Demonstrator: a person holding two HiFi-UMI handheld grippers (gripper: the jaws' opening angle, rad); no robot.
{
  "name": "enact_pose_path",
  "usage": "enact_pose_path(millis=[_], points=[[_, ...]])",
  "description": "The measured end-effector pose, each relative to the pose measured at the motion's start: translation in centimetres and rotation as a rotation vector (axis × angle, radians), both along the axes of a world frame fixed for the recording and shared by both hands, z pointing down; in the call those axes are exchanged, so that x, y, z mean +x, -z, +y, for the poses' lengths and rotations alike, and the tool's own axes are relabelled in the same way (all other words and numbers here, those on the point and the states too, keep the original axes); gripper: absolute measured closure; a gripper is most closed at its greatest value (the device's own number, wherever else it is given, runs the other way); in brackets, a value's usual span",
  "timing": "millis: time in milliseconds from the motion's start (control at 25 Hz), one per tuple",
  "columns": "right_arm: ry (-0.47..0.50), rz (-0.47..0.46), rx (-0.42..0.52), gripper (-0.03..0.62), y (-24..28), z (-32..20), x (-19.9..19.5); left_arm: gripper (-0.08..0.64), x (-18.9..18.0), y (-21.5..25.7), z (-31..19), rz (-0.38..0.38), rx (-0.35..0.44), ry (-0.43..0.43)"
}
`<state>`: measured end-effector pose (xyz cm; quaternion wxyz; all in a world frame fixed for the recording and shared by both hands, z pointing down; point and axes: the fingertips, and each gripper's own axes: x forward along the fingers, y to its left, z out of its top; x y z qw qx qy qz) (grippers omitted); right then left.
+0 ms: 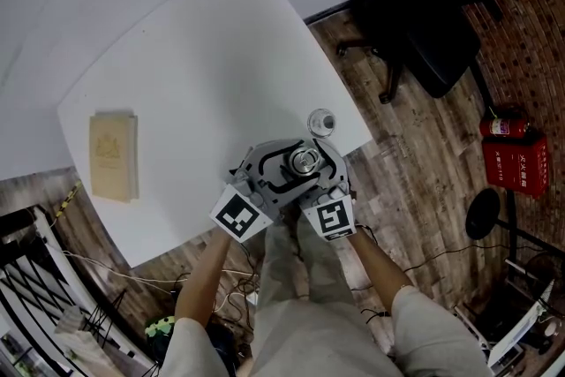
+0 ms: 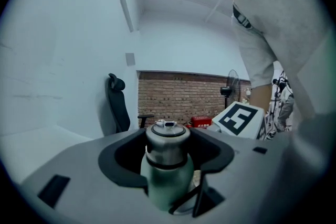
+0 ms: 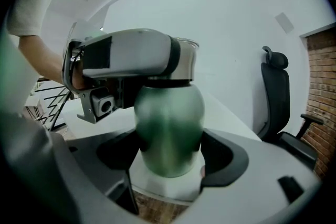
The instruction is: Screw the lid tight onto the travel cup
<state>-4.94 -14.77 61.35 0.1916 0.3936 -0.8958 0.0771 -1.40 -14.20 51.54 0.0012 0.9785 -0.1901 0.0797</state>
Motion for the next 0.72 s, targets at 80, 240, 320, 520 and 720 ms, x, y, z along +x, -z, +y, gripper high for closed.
enact_pose_path(millis=[80,240,320,520,720], points=[[0.005,0.006,0.001,0.232,0.09,-0.01,-0.05,0.304,0.03,-0.06,0.12,-0.006,-0.001,-0.050],[0.003,0.008,-0.003,0.232,-0.11,-0.03,-0.06,0.304,0.02,-0.22,0.24,-0.002,-0.021,-0.149],[0.005,0.010,-0.001,0.232,-0.07,-0.05,-0.10,0.304,-0.05,-0.31,0.31,0.002,-0.037,-0.183],[0.010,0.011,0.000,0.232,0.17,0.02,-0.08,0.302,0.05,-0.23,0.48,0.002,-0.043,-0.206],[0.008,0.013,-0.001,0.232,0.15,-0.05,-0.01,0.282,-0.07,-0.25,0.12,0.009,-0.038,-0.138]])
